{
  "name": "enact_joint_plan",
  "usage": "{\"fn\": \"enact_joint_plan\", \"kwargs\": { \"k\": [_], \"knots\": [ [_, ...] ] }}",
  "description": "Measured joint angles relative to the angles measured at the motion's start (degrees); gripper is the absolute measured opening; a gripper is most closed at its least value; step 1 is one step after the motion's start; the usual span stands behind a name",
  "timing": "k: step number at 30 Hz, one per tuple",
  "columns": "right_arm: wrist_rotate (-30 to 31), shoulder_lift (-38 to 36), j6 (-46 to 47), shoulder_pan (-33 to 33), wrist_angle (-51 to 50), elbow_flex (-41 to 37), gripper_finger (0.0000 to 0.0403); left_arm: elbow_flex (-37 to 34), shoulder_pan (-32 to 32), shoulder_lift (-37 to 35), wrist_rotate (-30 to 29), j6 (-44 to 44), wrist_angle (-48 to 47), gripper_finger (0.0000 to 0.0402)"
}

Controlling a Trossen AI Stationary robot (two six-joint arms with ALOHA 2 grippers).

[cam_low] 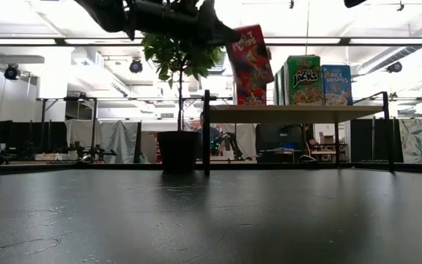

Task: Stack cereal on shelf
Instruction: Put the red cereal box on the shelf

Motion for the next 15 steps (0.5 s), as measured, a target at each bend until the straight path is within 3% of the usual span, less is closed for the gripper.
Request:
{"fn": "enact_joint_plan", "kwargs": {
  "k": [15],
  "knots": [
    [1.86,0.00,1.14,0.00,0.10,-0.13,0.0009,-0.18,1.47,4.27,-1.82,-2.25,2.80,0.0157]
  ]
}}
